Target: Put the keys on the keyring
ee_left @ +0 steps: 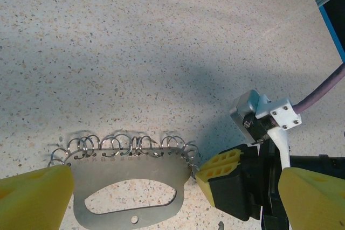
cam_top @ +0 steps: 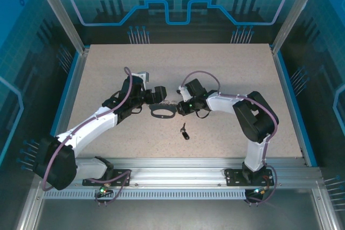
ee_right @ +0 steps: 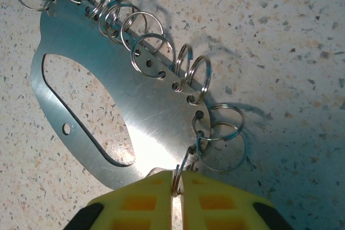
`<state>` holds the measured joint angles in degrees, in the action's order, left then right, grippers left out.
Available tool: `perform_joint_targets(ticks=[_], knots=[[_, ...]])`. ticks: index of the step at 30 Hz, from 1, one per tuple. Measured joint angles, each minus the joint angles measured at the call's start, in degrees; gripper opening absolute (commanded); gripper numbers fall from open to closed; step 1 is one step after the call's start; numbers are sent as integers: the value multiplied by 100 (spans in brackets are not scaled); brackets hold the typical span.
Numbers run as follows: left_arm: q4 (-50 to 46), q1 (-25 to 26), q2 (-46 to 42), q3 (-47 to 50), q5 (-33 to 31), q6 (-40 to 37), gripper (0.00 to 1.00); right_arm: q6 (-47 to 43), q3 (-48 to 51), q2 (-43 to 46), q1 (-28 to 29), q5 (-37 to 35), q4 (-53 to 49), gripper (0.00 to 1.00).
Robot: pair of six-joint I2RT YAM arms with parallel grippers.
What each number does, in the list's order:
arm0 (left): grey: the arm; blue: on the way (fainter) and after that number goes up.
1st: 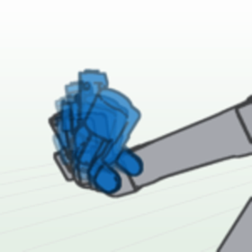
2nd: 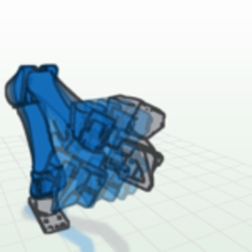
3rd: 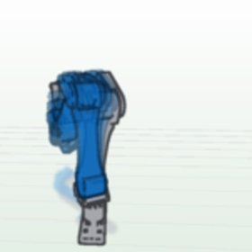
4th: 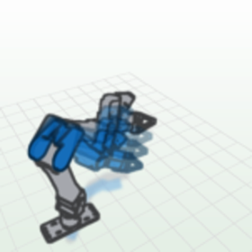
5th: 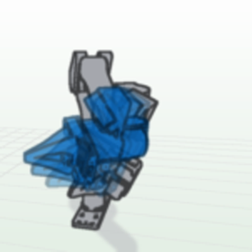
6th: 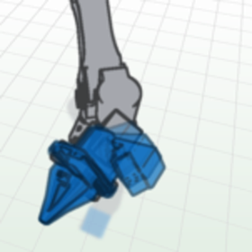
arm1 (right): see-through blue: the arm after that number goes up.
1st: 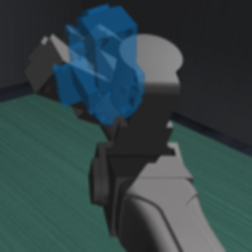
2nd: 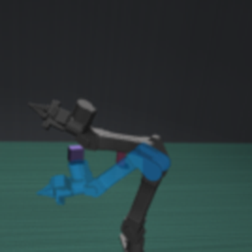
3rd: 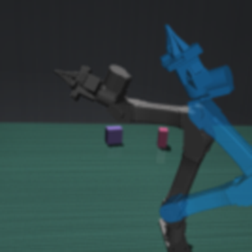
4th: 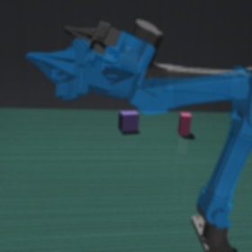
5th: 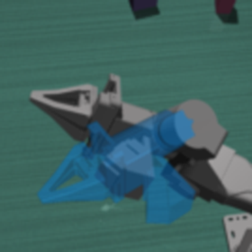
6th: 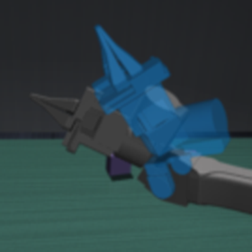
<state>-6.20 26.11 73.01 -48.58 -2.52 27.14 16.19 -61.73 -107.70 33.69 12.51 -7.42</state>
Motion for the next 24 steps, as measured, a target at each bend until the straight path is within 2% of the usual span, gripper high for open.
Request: perform_joint_targets(ticks=[3,8,10,17,24], knots=[[0,0,0,0,0,0,99,-11,0,0,0,-2,-2,0],[0,0,0,0,0,2,99,-17,0,0,0,0,-2,0],[0,0,0,0,0,2,99,-17,0,0,-11,0,-2,4],[2,0,0,0,0,50,99,-13,0,0,-37,2,-2,6],[2,0,0,0,0,111,99,81,0,0,-37,20,9,20]])
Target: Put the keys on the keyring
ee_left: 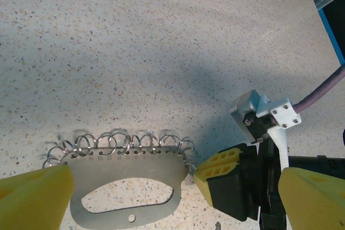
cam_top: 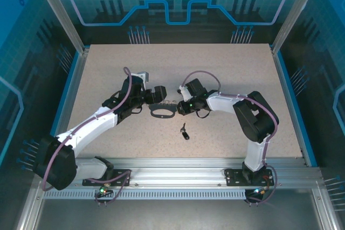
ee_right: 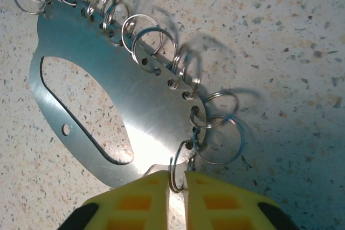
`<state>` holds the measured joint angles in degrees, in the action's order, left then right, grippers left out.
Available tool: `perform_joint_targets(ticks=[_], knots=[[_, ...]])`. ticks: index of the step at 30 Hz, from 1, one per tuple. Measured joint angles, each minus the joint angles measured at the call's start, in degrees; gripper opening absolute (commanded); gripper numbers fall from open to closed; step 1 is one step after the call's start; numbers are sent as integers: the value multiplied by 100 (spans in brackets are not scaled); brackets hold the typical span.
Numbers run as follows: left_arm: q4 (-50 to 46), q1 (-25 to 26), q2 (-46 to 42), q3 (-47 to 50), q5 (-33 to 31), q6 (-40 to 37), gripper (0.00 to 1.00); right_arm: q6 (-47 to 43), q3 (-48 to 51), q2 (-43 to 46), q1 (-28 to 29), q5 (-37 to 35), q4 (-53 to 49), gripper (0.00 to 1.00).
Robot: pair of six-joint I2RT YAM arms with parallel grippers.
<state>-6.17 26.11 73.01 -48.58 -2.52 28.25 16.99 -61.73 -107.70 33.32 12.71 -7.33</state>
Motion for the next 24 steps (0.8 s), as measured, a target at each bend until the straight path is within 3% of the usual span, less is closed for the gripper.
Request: perform_joint_targets(ticks=[18,24], knots=[[0,0,0,0,0,0,99,70,-63,-83,0,-28,17,14],[0,0,0,0,0,0,99,76,-63,-149,0,-59,15,17]])
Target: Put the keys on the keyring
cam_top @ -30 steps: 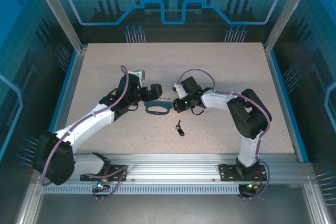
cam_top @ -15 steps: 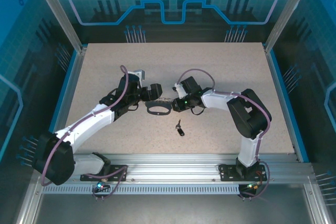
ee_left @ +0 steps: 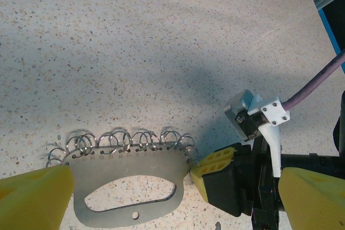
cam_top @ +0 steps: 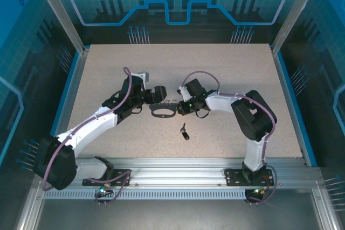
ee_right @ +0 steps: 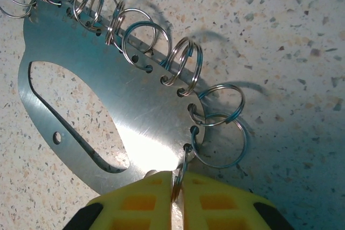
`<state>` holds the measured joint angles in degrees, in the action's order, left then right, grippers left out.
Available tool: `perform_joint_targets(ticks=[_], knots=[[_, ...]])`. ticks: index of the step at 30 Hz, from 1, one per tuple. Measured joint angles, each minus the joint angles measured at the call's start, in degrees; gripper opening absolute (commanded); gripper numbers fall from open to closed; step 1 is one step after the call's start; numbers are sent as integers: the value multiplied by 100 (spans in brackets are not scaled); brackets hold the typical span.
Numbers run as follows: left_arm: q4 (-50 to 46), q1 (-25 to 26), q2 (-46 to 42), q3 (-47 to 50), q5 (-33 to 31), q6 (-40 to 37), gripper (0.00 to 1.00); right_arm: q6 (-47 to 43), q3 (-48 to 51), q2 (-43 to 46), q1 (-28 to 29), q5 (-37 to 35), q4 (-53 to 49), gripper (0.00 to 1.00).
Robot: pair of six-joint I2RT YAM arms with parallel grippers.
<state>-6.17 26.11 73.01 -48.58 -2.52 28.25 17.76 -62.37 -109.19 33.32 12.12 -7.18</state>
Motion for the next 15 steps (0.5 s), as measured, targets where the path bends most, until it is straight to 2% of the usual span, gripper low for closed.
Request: perform_joint_targets(ticks=[7,15], knots=[[0,0,0,0,2,0,99,59,-20,-2,0,-118,0,26],[2,0,0,0,2,0,99,66,-114,-2,0,-144,0,22]])
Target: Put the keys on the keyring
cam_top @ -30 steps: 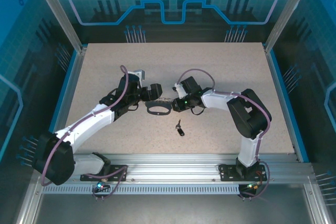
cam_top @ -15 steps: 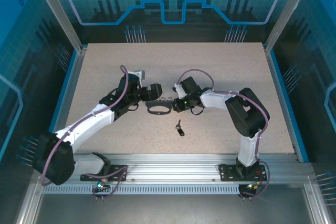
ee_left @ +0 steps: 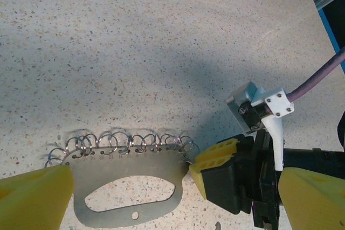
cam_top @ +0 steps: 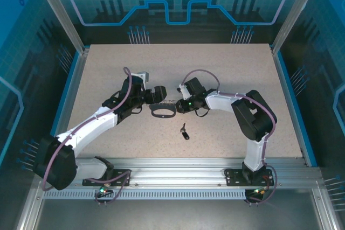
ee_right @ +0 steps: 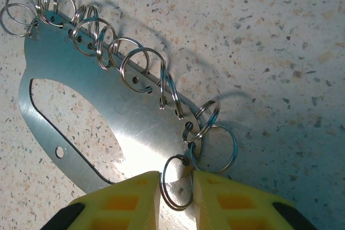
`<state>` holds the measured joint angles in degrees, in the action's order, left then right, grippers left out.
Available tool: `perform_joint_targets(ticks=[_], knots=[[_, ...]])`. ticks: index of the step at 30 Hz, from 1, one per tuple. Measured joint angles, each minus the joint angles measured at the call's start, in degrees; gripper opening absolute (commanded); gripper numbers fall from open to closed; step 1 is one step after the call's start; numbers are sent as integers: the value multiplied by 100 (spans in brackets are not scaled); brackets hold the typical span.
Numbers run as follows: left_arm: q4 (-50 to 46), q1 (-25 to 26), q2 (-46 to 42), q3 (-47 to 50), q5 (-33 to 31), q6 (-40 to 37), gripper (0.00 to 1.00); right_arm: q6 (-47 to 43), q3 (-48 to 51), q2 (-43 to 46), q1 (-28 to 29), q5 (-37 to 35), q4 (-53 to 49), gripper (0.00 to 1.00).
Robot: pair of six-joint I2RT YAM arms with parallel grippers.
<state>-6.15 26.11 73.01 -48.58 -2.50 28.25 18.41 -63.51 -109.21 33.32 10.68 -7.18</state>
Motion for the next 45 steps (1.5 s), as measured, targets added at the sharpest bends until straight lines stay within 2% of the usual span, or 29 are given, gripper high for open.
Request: perform_joint_targets(ticks=[6,12,23,34,41,45], knots=[[0,0,0,0,0,0,99,22,-4,0,0,-17,-2,14],[0,0,0,0,2,0,99,24,-4,0,0,-22,-4,0],[-2,0,0,-2,42,-7,99,-190,-50,280,-66,111,-192,0],[-68,0,-96,-144,210,-273,99,-361,-55,1412,-348,1051,133,0],[87,-4,-181,-278,807,-503,90,-396,-55,1912,-487,1587,297,0],[431,-42,-181,-278,1342,-553,78,-398,-55,2277,-627,1961,483,0]])
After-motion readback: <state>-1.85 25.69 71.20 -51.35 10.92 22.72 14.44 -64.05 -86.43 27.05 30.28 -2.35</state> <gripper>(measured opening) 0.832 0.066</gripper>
